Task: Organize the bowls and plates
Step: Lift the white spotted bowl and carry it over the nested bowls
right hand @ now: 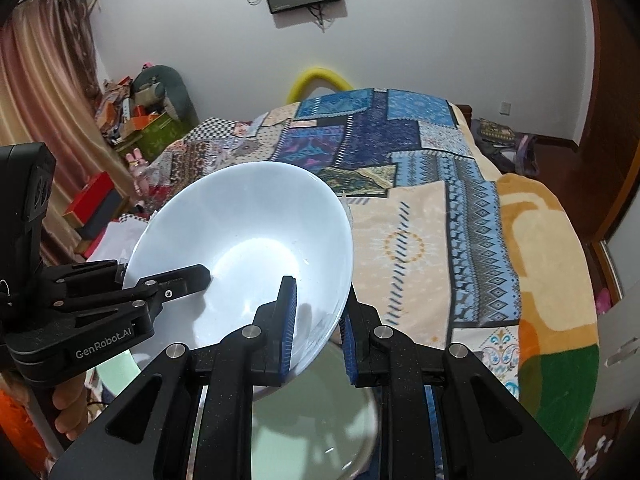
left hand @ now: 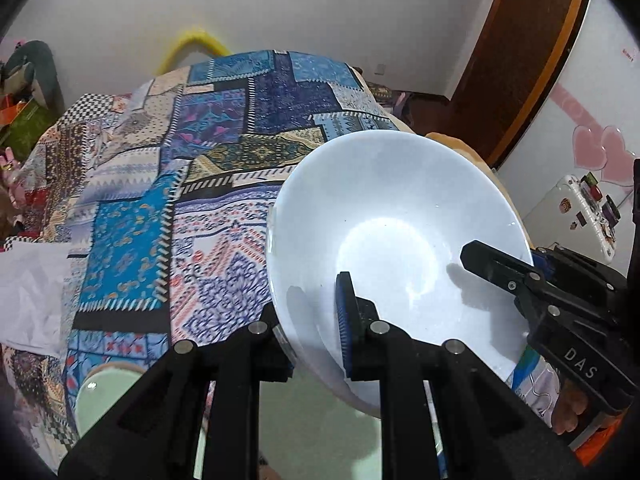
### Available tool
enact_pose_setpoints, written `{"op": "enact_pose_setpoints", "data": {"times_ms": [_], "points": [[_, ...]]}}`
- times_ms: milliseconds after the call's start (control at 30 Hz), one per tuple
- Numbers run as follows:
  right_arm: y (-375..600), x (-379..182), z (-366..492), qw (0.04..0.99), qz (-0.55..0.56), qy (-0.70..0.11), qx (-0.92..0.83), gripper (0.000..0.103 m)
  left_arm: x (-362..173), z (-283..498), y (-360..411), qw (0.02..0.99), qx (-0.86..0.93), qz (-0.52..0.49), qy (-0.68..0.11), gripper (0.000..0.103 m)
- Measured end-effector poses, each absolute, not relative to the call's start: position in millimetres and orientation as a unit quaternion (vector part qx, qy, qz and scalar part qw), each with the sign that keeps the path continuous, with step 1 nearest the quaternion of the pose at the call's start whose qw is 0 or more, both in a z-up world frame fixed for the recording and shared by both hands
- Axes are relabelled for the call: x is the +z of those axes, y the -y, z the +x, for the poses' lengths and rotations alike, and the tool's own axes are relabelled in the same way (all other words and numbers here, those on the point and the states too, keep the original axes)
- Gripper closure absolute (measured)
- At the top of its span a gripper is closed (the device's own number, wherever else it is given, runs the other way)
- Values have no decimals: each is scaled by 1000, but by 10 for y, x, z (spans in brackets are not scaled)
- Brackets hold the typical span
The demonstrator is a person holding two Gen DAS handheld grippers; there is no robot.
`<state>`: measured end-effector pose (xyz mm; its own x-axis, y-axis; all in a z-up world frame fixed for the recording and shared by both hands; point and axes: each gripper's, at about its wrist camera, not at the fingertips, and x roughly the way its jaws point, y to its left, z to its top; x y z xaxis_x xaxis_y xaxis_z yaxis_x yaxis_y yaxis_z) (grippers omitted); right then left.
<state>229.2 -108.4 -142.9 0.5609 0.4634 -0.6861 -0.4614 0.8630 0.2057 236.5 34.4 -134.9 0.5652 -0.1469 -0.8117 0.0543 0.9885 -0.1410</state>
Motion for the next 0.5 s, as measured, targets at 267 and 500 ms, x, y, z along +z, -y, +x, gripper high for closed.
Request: {"op": "enact_pose_setpoints", "data": {"times_ms": [267,500], "points": [[730,-1363,2093,880,-16,-380,284,84,-1164,1963,-676,893,-37,-63,-444,86],[417,-1382,1889,872,-26,-379,309,84,-1088,1625,-1022,897,-15,-75,-435,87]]}}
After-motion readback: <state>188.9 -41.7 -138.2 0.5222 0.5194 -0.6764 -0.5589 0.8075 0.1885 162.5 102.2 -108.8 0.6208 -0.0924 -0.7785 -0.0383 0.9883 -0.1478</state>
